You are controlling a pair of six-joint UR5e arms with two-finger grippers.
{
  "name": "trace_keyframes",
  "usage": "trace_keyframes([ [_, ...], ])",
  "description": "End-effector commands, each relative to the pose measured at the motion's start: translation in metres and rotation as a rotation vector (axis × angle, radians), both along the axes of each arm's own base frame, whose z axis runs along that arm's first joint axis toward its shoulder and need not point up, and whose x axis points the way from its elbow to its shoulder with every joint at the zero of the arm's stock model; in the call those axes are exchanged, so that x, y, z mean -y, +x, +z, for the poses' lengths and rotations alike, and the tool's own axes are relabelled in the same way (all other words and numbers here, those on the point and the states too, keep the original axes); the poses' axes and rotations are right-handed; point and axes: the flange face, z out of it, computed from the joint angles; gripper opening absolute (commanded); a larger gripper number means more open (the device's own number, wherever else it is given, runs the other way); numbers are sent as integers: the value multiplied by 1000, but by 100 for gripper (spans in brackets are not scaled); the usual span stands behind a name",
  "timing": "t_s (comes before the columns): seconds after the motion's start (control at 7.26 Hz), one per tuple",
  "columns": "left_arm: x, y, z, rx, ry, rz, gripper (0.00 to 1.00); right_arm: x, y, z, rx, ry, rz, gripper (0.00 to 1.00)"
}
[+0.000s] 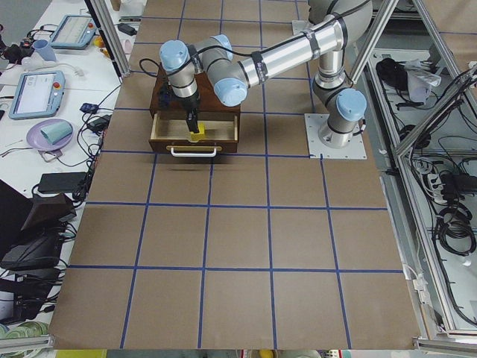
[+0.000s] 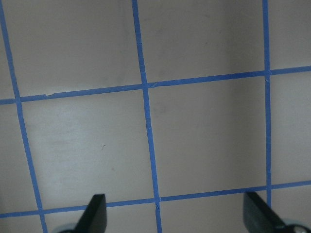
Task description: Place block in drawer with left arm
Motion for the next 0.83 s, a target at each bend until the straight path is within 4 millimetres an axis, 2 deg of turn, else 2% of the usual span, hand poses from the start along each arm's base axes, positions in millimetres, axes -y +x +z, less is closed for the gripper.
trace_keyframes([
  [0.0,-31,-15,48,-5,21,2,100,0,0,0,0,0,0,100],
  [0.55,-90,-42,119,10,-25,1,100,0,0,0,0,0,0,100],
  [0.69,-97,-63,122,11,-32,-28,100,0,0,0,0,0,0,100],
])
